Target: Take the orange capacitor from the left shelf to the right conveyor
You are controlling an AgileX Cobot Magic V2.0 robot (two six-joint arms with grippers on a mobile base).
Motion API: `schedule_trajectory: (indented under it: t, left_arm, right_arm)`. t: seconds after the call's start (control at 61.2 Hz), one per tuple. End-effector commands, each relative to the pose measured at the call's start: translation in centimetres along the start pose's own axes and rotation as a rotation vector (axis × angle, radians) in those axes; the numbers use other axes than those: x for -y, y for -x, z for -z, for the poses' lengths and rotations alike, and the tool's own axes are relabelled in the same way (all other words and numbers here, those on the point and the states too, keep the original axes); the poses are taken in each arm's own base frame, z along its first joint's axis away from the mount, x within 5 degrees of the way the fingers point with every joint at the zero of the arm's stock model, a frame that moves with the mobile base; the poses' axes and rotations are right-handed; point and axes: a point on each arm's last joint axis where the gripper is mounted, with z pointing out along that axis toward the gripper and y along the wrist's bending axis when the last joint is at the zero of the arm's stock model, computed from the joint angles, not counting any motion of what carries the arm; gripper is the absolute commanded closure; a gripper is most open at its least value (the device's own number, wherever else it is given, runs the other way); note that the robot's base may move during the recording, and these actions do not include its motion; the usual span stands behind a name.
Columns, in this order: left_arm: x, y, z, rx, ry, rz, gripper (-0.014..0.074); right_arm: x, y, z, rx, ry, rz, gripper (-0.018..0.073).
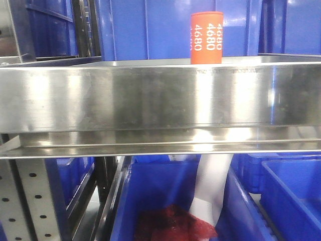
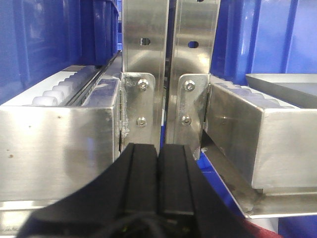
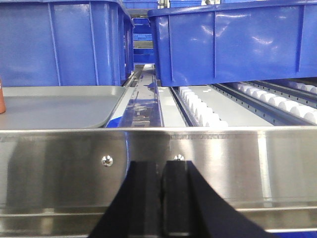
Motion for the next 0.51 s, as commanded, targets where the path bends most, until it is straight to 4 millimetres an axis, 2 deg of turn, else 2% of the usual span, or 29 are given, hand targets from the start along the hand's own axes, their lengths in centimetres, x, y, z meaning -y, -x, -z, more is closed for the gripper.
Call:
schedule_trajectory:
  t: [0.0,0.31,0.408,0.49]
  left_arm:
    - [0.0,1.0,0.2,0.107,-0.004,0.005,0.0723]
    - [0.0,1.0,0.2,0.107,-0.004,0.005,0.0723]
    - [0.0,1.0,0.2,0.107,-0.004,0.005,0.0723]
    - [0.0,1.0,0.2,0.107,-0.004,0.005,0.0723]
  right_arm:
    - [-0.1,1.1,0.2,0.114,0.008,0.008,0.0501]
    - [-0.1,1.7,0.3,0.157,0.011,0.005,0.0501]
    - [-0.2,3.6,0.6,0.181,0.014,-0.024,0.0501]
    - [-0.4,6.2,1.0,0.18,0.015,-0.037,0.0501]
